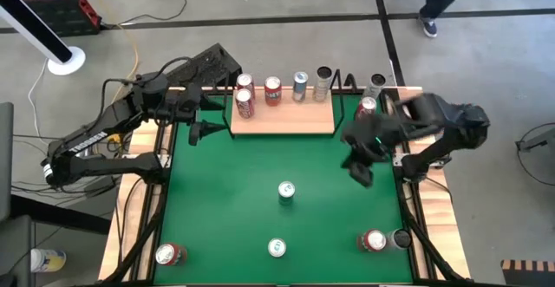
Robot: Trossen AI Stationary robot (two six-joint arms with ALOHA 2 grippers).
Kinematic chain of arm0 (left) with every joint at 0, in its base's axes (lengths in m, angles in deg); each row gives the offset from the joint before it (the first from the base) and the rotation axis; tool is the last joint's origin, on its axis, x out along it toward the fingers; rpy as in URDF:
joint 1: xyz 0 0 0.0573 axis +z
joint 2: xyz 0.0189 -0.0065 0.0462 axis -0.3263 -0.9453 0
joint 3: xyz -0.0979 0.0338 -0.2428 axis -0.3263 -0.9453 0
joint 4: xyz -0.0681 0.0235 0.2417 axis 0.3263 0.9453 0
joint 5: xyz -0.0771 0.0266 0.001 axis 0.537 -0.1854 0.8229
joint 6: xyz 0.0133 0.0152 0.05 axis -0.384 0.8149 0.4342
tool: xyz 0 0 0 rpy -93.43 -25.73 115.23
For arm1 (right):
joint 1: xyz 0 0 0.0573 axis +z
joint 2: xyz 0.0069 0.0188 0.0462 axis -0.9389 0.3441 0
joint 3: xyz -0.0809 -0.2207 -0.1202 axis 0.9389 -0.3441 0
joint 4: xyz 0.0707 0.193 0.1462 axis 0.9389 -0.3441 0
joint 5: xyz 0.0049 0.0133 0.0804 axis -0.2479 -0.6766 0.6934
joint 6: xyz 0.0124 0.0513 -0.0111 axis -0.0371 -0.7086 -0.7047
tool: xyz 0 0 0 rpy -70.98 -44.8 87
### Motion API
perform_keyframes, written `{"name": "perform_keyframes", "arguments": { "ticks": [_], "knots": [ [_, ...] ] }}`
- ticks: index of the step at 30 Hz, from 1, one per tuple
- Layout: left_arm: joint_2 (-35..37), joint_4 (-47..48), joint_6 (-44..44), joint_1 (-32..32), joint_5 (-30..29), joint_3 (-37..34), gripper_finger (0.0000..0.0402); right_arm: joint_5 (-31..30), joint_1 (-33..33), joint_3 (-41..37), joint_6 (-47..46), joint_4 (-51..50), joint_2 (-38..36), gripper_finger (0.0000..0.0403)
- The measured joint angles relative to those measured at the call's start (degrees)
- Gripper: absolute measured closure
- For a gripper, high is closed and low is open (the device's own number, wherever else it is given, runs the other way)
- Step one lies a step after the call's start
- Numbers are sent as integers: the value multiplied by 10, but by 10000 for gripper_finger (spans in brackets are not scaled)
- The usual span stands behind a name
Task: Place canned beverage on shelf
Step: Put the right orange soda can on the shelf
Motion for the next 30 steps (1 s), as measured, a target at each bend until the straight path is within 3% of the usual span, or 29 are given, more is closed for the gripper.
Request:
{"name": "perform_keyframes", "arguments": {
  "ticks": [5,10,14,19,24,30],
  "knots": [
    [8,16,-93,-76,-13,0,80,-33,147,0,-122,-31,5,376],
    [8,15,-130,-168,-115,0,80,-35,289,0,-213,-63,35,367],
    [7,14,-138,-220,-201,0,80,-67,358,-1,-232,-62,73,336],
    [6,12,-155,-253,-241,0,80,-50,370,-1,-252,-62,118,267],
    [2,15,-167,-269,-251,0,80,-20,370,-2,-254,-62,149,158],
    [-9,25,-183,-272,-252,0,80,3,376,-92,-258,-63,153,51]
  ]
}}
